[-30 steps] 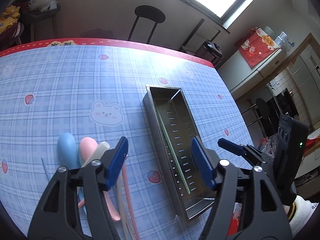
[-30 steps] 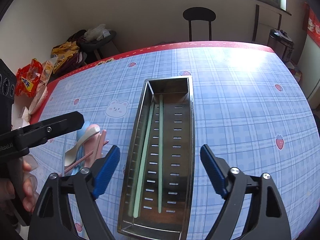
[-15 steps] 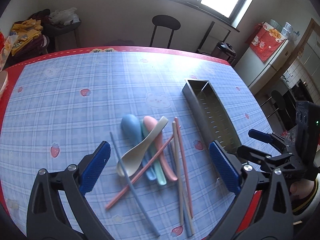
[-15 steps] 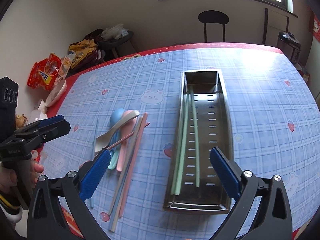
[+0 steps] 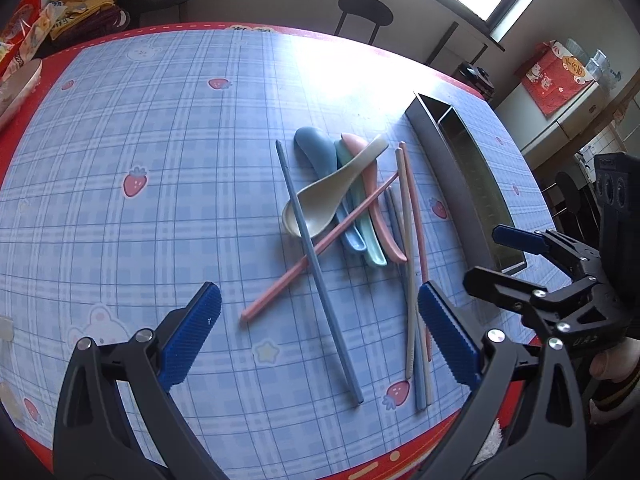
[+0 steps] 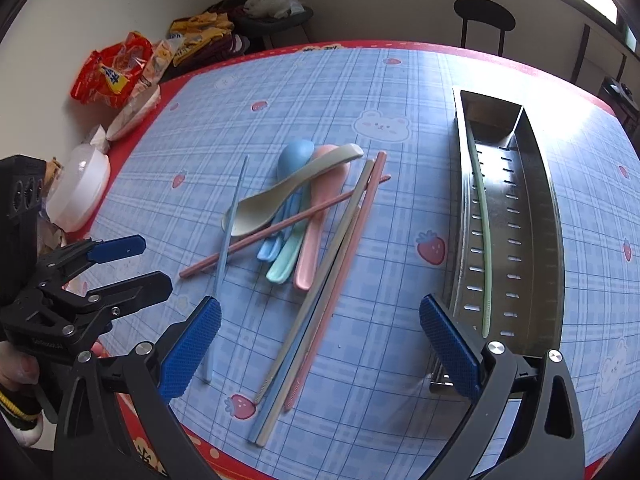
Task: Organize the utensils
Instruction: 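Return the right tool to the utensil pile over a pink chopstick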
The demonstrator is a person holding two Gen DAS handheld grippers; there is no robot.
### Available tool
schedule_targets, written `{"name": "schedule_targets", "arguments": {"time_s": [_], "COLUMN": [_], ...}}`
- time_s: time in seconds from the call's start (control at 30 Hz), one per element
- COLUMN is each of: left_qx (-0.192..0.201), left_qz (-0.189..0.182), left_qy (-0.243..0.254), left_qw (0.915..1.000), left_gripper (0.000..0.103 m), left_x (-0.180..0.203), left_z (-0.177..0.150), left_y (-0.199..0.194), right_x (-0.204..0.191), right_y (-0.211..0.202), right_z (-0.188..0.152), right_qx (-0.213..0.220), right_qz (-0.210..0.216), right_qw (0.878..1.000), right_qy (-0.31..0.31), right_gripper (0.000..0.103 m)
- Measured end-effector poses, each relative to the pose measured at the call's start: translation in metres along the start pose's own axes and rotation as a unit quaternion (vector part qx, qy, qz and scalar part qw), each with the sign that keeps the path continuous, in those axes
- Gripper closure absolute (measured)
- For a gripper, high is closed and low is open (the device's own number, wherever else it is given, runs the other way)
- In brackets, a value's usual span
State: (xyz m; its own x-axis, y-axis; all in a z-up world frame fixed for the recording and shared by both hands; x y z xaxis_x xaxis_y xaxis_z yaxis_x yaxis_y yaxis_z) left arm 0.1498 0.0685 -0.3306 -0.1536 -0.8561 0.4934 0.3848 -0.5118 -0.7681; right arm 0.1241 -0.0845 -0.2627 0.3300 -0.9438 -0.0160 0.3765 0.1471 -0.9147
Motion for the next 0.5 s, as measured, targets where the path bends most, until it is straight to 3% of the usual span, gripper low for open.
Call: {"name": "schedule_targets", "arguments": {"time_s": [0.17,0.33,0.5], "left_qx": [-0.018,-0.041,-0.055], "left_qz": [-0.016,0.017,0.034], "left_qy": [-0.016,-0.05,-0.069], "left_qw": [0.9996,0.9978,0.9955], "left_gripper": [0.006,0.006,0.006], "left_x": [0.003,-0.01,-0.017], "left_z": [-0.004,-0.006,-0.007], "left_y": [0.008,0.021,0.029], "right_x": [-0.001,0.007,0.008], "right_y": [0.004,0.009,0.016], "right_z": [0.0,0.001,0.0], "right_qx": [-0.002,-0.016,-0.03], "right_qz": [-0.007,-0.012,-0.011], "right_qw": [1.0,1.0,0.999], "right_qy": [-0.008,-0.007,-0.01], "right_gripper": [0.006,0.006,0.025]}}
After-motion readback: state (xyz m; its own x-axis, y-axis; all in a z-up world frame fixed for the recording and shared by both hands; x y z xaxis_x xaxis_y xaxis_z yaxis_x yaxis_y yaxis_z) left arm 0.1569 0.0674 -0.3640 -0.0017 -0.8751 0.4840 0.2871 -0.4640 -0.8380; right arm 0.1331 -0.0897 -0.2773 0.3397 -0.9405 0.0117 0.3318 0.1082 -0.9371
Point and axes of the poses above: each gripper's, at about its wrist camera, not at the fingertips, and y roughly the way its jaws point, x to its right, z to its top, the point moved 6 cm from there along y, roughly the way its jaws point, and after that the axes turned 13 degrees about -z, right-handed, at the moved point
